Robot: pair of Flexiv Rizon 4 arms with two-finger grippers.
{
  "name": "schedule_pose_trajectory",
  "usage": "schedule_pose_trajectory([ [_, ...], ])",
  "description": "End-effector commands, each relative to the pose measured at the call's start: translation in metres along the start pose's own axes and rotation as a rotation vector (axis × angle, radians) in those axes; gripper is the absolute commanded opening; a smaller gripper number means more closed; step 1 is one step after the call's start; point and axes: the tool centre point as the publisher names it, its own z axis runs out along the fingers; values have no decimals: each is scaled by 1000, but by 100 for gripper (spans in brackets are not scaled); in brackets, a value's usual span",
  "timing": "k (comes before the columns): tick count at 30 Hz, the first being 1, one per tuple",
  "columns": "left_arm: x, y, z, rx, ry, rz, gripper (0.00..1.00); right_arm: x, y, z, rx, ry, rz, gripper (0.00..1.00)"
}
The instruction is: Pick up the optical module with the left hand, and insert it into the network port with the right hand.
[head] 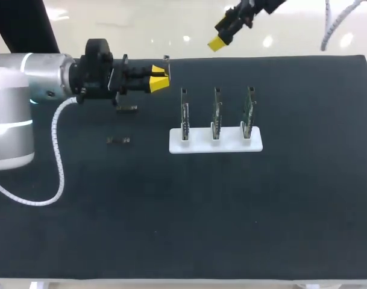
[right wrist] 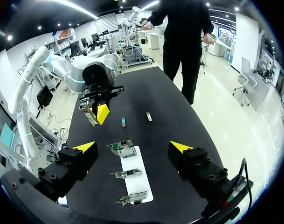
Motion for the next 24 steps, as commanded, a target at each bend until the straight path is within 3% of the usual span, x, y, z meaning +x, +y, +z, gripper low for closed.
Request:
schedule_pose_trajectory([
  [1,0,1,0,1,1,0,0,0,4,0,15,1,2,100],
  [9,0,1,0,1,1,0,0,0,4,0,15,1,2,100],
  [13,0,1,0,1,1,0,0,9,-1,-6,30,-14,-66,100],
  [20,0,1,0,1,1,0,0,-2,29,1,-8,-55,-72,100],
  [24,0,1,0,1,1,0,0,-11,46,13,27,-74,-56,100],
])
